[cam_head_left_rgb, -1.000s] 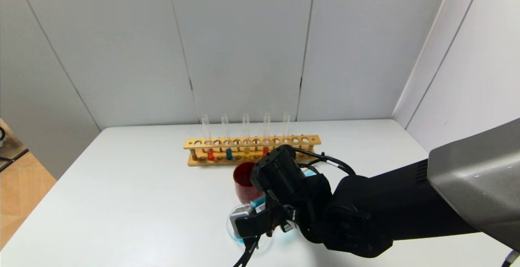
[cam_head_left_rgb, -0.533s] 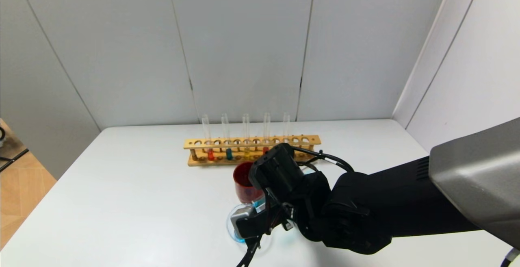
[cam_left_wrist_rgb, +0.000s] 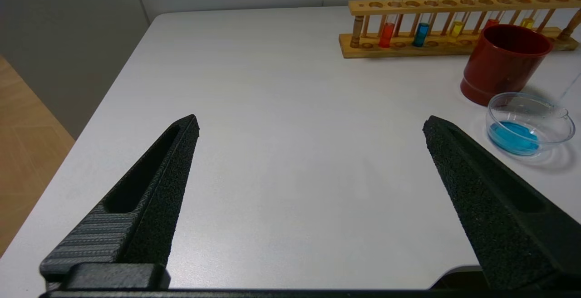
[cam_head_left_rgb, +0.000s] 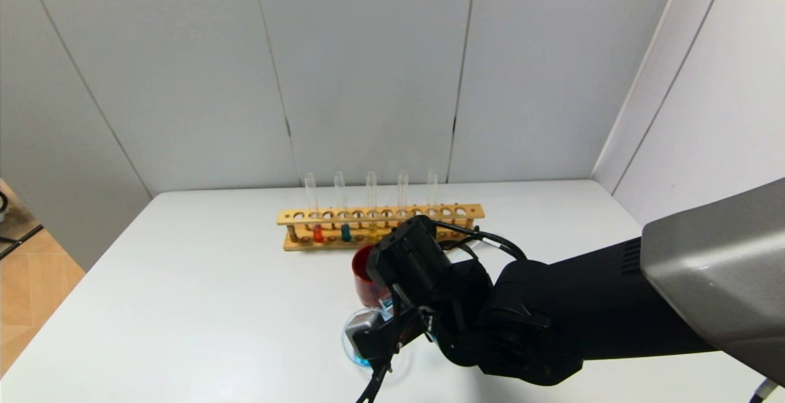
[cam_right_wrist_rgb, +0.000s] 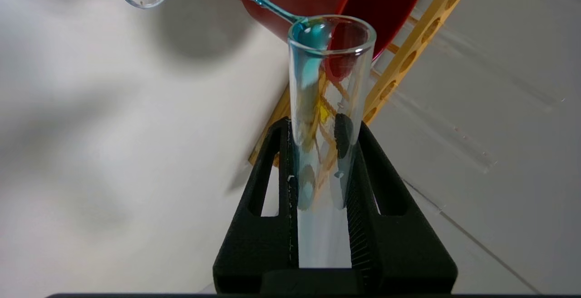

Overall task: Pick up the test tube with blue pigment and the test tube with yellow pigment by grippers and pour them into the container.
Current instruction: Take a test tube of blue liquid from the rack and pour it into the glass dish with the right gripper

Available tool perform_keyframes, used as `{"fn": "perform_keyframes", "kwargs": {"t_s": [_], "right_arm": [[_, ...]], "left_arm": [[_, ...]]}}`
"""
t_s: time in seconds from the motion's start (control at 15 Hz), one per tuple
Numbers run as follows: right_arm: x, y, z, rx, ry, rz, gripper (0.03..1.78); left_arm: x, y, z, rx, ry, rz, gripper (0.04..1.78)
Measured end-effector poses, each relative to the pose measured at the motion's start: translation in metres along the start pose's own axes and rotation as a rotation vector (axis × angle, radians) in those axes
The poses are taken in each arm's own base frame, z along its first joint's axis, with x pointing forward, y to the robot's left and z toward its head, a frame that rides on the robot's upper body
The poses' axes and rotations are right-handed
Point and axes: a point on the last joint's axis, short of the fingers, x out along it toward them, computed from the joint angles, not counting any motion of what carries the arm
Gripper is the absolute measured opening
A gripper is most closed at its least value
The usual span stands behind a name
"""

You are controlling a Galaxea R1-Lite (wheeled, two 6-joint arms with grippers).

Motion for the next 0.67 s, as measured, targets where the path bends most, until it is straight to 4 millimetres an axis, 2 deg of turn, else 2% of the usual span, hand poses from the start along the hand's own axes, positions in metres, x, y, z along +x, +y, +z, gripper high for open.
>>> {"fn": "perform_keyframes", "kwargs": {"t_s": [0.67], "right_arm": [[-0.0016, 0.0014, 0.0090, -0.082, 0.049, -0.012, 0.39]], "left_arm": [[0.0000, 0.0000, 0.0000, 0.000, 0.000, 0.000, 1.75]]}}
